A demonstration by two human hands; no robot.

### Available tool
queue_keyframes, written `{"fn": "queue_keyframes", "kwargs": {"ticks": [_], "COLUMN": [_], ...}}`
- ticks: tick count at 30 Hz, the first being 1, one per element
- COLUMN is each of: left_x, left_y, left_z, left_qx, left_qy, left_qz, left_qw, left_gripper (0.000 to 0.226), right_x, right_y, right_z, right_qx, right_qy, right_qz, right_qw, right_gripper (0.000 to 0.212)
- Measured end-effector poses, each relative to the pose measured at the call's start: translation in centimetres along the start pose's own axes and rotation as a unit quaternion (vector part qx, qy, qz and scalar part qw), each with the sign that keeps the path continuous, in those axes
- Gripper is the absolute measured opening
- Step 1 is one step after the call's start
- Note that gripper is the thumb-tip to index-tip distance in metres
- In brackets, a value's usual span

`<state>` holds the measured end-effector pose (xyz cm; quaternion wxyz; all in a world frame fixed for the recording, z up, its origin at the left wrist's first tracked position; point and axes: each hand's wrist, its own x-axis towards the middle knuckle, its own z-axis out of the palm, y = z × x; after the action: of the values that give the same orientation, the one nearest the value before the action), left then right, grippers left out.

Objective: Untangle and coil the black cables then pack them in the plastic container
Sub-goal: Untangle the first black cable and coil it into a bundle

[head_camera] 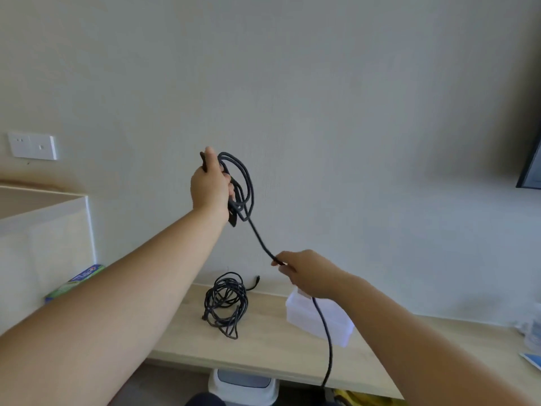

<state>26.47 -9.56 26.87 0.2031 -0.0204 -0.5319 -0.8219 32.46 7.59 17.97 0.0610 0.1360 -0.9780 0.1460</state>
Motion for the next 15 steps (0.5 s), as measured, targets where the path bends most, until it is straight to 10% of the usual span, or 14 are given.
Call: {"fn": "queue_keyframes", "kwargs": {"ticks": [5, 15], "left_x": [-2.2, -5.8], "left_y": [-1.4, -1.0], "left_z": [0.3, 0.5], "left_qx": [0.187, 0.290], "left_qy": [-0.109, -0.380], "left_qz": [0.112, -0.017], "left_qw": [0.970, 0.878], "left_gripper": [0.048, 0.038], "right_x": [-0.4, -0.5], "right_y": [-5.0, -3.4], "right_z": [-5.4, -7.0], "right_qx": [-0.253, -0.156], "right_qy": [0.024, 0.396], "right_qz": [-0.178, -0.303], "right_qw": [0.951, 0.853], "right_gripper": [0.037, 0.046]}}
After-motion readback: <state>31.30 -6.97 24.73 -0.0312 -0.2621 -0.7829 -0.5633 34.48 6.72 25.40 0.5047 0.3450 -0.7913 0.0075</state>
